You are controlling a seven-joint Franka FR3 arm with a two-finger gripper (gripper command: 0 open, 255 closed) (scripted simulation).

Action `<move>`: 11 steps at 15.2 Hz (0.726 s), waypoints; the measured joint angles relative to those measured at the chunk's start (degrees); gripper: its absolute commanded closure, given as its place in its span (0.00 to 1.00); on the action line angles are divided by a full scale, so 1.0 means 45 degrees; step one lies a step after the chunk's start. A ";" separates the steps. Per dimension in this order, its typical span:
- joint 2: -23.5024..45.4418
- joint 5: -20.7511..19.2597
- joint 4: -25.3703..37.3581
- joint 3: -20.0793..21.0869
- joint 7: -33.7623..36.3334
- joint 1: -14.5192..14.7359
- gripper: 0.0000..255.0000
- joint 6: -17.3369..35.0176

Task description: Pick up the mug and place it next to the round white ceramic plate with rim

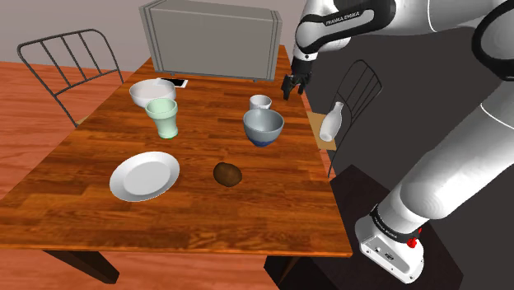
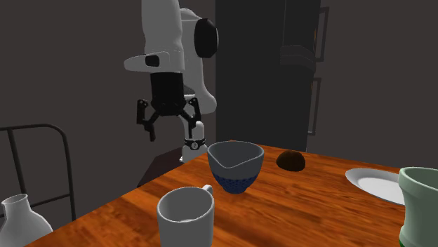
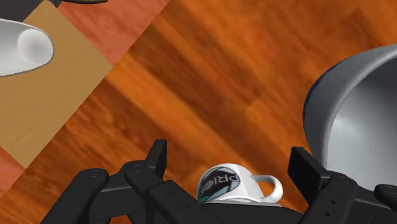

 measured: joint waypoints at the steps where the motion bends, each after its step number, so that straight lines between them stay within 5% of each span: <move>1: 0.0528 0.0113 0.0346 -0.0042 -0.0111 -0.0026 0.00 0.0236; 11: 0.5344 0.1095 0.4693 0.0070 -0.0463 -0.0226 0.00 0.1210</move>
